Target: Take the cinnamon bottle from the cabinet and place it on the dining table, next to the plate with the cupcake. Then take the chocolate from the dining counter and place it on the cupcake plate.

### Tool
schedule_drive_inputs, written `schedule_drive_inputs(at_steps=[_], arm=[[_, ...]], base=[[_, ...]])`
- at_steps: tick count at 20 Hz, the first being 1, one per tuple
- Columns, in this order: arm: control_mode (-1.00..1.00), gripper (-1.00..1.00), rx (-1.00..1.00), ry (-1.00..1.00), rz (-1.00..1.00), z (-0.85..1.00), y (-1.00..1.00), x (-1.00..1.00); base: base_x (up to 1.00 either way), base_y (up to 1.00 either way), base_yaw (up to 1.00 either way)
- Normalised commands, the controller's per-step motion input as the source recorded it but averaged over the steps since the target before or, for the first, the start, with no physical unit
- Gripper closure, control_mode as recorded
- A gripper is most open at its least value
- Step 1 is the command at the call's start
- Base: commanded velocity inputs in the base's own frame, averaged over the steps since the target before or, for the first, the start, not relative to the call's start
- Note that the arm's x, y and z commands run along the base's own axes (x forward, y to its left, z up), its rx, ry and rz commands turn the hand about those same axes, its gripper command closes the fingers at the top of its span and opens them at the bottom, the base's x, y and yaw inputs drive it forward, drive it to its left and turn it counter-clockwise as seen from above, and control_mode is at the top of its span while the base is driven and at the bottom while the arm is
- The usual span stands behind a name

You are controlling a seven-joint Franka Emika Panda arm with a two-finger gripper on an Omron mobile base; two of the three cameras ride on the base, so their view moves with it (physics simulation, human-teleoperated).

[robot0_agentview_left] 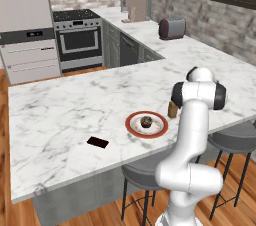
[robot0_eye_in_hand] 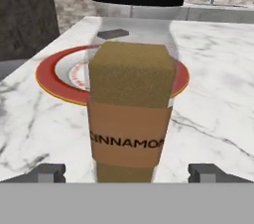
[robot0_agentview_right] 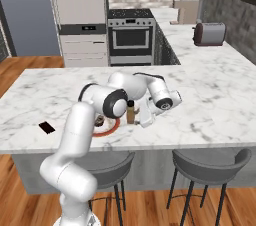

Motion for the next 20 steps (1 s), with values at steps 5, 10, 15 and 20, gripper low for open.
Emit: schedule_drive_inputs(at_steps=[5, 10, 15, 20], arm=[[-1.00, -1.00, 0.06, 0.00, 0.05, 0.01, -0.23, -0.14], [-1.00, -1.00, -0.01, 0.01, 0.00, 0.16, 0.06, -0.28], [-1.00, -1.00, -0.10, 0.00, -0.03, 0.27, 0.18, -0.35], [-1.00, -1.00, -0.16, 0.00, -0.11, 0.24, 0.13, -0.40]], base=[[0.00, 0.00, 0.00], [0.00, 0.00, 0.00], [0.00, 0.00, 0.00], [0.00, 0.00, 0.00]])
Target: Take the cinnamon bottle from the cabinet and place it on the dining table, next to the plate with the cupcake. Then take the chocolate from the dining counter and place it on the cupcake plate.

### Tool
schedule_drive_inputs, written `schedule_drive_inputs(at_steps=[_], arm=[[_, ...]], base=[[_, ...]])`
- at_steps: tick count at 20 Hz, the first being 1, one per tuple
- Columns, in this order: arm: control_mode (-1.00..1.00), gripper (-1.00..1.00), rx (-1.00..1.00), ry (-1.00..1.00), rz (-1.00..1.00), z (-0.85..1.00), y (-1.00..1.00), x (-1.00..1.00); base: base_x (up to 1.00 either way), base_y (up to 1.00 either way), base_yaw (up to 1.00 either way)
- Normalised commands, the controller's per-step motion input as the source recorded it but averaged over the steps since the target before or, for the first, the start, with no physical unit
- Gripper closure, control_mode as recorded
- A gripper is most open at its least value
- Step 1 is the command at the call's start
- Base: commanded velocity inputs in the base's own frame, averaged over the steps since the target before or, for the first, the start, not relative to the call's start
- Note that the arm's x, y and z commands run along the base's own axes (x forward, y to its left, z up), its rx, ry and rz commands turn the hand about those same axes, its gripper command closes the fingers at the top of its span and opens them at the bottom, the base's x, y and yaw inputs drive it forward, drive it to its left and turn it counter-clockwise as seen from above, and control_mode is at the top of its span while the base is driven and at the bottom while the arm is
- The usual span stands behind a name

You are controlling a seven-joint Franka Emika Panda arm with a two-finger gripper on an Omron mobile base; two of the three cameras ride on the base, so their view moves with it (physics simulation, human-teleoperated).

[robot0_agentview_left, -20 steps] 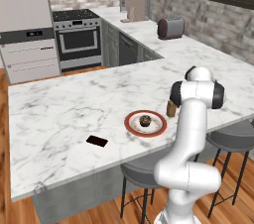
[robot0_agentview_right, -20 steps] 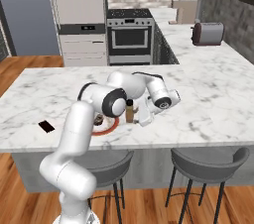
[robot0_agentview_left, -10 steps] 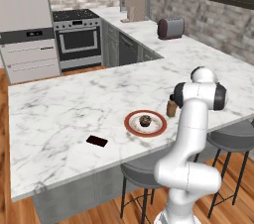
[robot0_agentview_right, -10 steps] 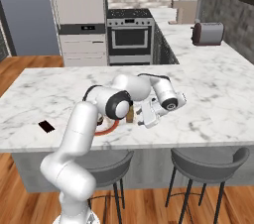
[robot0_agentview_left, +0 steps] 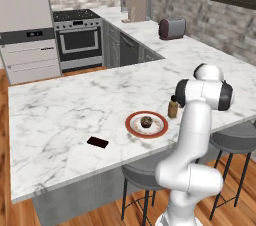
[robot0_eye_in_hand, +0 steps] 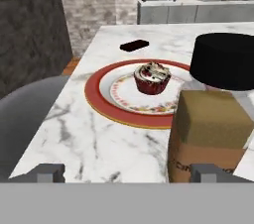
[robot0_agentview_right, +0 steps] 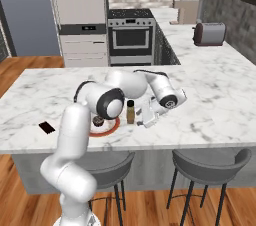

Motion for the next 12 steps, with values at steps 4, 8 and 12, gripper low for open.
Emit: schedule_drive_inputs(at_steps=[4, 8, 12], arm=[[-1.00, -1.00, -0.16, 0.03, -0.20, 0.19, 0.03, -0.44], [-1.00, -1.00, -0.20, 0.00, -0.19, 0.21, 0.22, -0.45], [-1.00, -1.00, -0.26, 0.08, -0.12, 0.22, 0.41, -0.36]], base=[[0.00, 0.00, 0.00], [0.00, 0.00, 0.00], [0.00, 0.00, 0.00]])
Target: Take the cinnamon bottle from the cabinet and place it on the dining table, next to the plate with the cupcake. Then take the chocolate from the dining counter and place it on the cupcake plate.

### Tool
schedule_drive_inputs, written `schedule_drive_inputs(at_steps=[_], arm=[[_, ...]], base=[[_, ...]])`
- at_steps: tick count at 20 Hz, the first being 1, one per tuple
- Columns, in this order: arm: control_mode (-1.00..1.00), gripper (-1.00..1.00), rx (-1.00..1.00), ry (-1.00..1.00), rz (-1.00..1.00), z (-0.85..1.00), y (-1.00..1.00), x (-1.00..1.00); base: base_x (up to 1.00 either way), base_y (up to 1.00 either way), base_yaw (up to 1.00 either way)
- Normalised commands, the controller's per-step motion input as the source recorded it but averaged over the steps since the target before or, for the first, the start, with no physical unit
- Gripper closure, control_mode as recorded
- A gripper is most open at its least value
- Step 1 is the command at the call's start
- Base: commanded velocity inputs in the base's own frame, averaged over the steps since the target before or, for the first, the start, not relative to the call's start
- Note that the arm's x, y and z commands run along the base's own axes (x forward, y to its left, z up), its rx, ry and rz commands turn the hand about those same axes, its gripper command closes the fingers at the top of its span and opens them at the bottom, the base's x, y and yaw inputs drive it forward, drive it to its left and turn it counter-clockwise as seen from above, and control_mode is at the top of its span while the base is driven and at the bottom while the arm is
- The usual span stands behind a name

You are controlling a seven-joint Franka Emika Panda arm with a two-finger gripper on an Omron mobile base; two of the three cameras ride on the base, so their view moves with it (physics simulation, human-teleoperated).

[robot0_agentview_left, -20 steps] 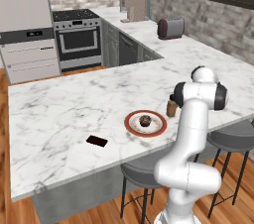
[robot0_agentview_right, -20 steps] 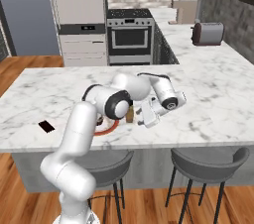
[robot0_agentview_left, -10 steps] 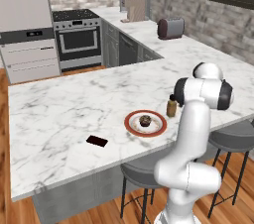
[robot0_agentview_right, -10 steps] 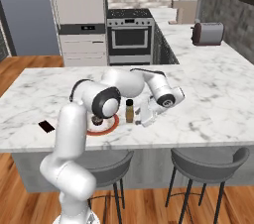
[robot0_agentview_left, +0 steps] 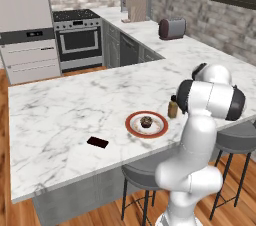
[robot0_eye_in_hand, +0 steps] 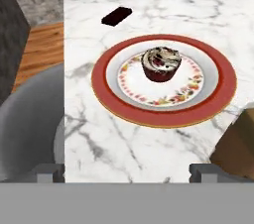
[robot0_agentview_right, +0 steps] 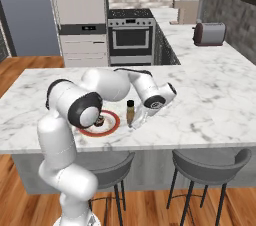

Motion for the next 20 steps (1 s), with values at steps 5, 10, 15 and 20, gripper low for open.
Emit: schedule_drive_inputs(at_steps=[5, 10, 15, 20], arm=[[-1.00, -1.00, -0.08, 0.18, -0.17, 0.20, 0.55, -0.22], [-1.00, -1.00, -0.05, 0.14, -0.21, 0.10, 0.52, -0.30], [-1.00, -1.00, -0.08, 0.11, -0.15, 0.00, 0.68, -0.06], [-1.00, -1.00, -0.12, 0.07, 0.02, 0.00, 0.67, -0.06]], base=[[0.00, 0.00, 0.00], [0.00, 0.00, 0.00], [0.00, 0.00, 0.00], [0.00, 0.00, 0.00]])
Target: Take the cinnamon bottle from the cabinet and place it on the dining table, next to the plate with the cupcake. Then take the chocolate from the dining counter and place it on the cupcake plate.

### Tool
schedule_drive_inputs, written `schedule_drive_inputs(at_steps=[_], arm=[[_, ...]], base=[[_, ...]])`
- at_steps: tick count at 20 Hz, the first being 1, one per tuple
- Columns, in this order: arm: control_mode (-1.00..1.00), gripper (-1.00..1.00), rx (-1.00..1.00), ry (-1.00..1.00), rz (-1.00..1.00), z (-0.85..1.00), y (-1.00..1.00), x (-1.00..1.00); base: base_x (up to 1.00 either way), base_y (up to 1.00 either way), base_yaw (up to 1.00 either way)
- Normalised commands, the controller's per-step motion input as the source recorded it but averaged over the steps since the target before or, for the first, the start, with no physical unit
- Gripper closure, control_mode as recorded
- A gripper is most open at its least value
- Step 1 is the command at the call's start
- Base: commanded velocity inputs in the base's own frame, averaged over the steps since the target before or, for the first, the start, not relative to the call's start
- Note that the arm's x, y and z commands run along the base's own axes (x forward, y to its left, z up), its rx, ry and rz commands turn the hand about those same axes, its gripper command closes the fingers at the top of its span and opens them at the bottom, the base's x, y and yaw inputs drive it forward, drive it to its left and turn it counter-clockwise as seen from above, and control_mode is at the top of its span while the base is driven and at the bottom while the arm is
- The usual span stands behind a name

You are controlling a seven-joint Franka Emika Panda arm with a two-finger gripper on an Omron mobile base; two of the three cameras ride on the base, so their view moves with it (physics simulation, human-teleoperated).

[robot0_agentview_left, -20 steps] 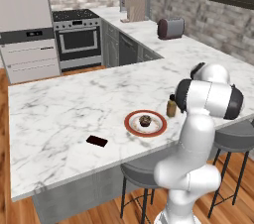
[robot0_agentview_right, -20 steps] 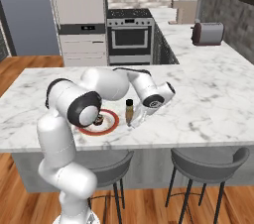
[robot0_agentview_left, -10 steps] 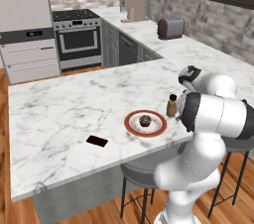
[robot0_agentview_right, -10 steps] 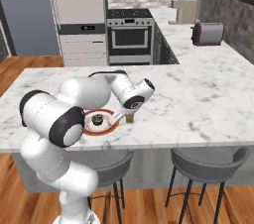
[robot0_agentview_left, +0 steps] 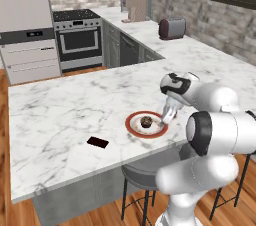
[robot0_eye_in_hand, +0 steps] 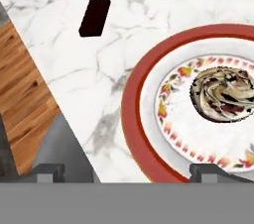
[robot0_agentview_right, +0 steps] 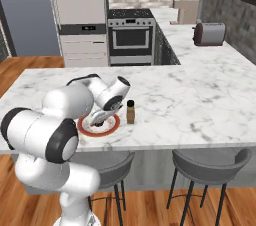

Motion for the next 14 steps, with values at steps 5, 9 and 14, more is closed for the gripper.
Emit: schedule_drive_inputs(at_steps=[5, 9, 14], arm=[[-1.00, -1.00, -0.20, 0.01, 0.04, 0.03, 0.74, -0.02], [-1.00, -1.00, -0.25, 0.02, 0.00, 0.14, 0.71, 0.05], [-1.00, -1.00, -0.28, 0.00, -0.07, 0.09, 0.71, 0.01]], base=[[0.00, 0.00, 0.00], [0.00, 0.00, 0.00], [0.00, 0.00, 0.00]])
